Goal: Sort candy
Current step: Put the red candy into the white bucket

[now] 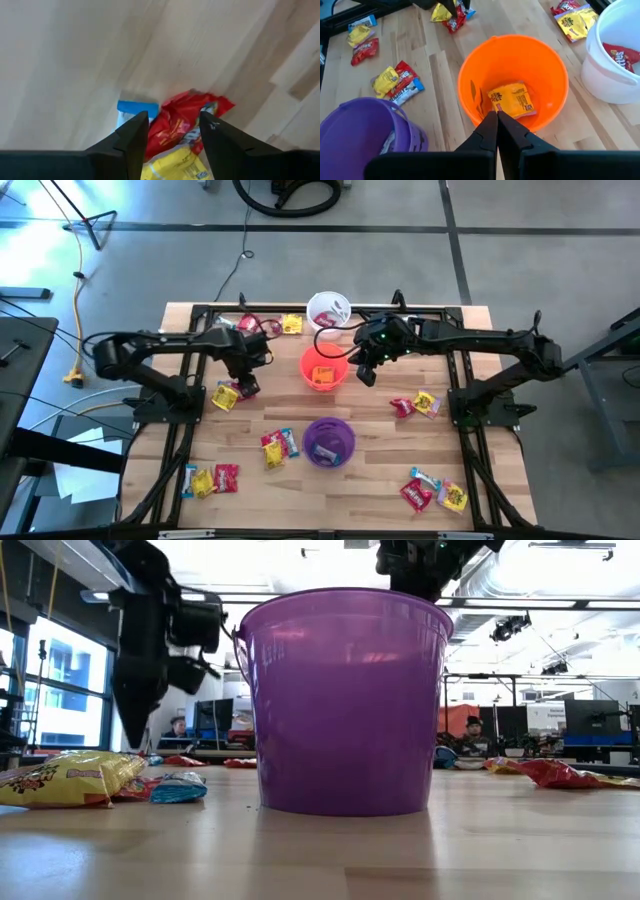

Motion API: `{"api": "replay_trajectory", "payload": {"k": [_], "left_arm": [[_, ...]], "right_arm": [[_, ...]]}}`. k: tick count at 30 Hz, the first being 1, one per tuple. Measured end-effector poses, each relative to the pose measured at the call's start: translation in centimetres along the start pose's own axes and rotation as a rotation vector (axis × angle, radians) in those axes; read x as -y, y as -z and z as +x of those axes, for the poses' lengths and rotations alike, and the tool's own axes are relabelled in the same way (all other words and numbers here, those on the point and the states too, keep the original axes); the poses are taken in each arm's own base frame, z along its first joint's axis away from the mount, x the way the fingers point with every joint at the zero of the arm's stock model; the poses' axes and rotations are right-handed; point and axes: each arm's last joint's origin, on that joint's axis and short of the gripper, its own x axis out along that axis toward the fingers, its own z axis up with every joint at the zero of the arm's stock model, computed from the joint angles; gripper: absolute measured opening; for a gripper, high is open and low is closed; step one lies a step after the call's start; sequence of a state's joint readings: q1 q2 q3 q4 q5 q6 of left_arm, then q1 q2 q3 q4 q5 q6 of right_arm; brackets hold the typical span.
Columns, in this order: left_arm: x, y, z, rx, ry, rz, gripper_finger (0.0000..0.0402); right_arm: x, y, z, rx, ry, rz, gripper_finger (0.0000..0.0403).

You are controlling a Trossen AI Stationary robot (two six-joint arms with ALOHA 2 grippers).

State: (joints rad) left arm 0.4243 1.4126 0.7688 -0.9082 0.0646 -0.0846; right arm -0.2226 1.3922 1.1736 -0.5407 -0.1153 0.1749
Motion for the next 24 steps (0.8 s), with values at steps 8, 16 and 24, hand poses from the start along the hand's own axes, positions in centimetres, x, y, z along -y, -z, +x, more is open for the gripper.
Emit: {"api": "replay_trajectory", "payload": {"k": [8, 16, 24], "left_arm": [[0.0, -0.5, 2.7, -0.159, 0.031, 0.005, 0.0163], [0.1, -0.6, 2.7, -0.157, 0.070, 0.085, 0.0071], [0.2, -0.3, 1.5, -0.087, 0.073, 0.109, 0.0006]], "right_arm": [[0.0, 0.1, 0.0, -0.008, -0.012, 0.052, 0.0000], [-0.2, 0.9, 1.7, -0.109, 0.001, 0.131, 0.0000], [-0.3, 0.9, 1.9, -0.107, 0.004, 0.136, 0.0000]]}}
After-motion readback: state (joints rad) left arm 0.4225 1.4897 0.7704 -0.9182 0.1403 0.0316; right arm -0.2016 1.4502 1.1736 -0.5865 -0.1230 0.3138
